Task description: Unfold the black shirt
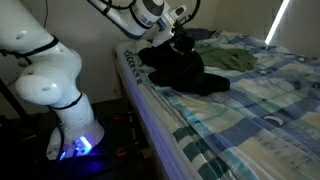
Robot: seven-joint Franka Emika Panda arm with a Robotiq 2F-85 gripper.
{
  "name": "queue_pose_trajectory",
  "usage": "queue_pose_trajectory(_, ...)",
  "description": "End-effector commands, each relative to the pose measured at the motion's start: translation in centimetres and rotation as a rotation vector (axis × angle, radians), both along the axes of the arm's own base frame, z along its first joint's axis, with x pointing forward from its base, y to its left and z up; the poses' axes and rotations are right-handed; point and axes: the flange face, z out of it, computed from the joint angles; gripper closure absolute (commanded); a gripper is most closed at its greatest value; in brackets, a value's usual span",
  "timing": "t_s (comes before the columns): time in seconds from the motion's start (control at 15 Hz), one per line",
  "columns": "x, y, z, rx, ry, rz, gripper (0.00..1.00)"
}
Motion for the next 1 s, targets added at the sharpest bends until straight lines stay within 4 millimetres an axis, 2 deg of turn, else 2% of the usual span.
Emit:
queue_pose_trajectory(0.0, 2.0, -1.4, 1.4, 0.0, -0.066, -0.024, 0.99)
queue_pose_trajectory(0.27, 4.1, -3.7, 2.6, -0.016, -0.102, -0.07, 0.99)
queue_pose_trajectory(0.53, 6.7, -5.0, 3.3, -0.018, -0.124, -0.099, 0.99)
queue_pose_trajectory(0.93, 10.4, -5.2, 3.5, 0.0, -0.122, -0.085, 0.99)
